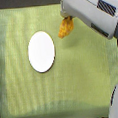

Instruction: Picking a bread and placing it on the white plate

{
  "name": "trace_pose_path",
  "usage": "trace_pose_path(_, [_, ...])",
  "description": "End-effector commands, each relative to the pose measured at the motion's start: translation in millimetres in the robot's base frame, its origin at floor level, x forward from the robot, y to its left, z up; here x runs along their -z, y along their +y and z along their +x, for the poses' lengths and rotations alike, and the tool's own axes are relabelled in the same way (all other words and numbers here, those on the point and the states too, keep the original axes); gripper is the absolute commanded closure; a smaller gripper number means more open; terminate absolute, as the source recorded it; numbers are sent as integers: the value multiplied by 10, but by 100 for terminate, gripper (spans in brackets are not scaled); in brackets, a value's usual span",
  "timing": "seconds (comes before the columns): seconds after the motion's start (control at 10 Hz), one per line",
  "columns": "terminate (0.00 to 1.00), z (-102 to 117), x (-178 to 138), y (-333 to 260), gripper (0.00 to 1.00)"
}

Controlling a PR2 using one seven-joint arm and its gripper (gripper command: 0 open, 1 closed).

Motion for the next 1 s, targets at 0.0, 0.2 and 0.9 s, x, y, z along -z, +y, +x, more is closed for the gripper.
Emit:
trace_pose_path(0.0, [0, -81, -187, 96, 100])
trace_pose_path(0.2, [0, -248, -138, 319, 100])
trace_pose_path(0.9, [0, -553, 27, 1485, 100])
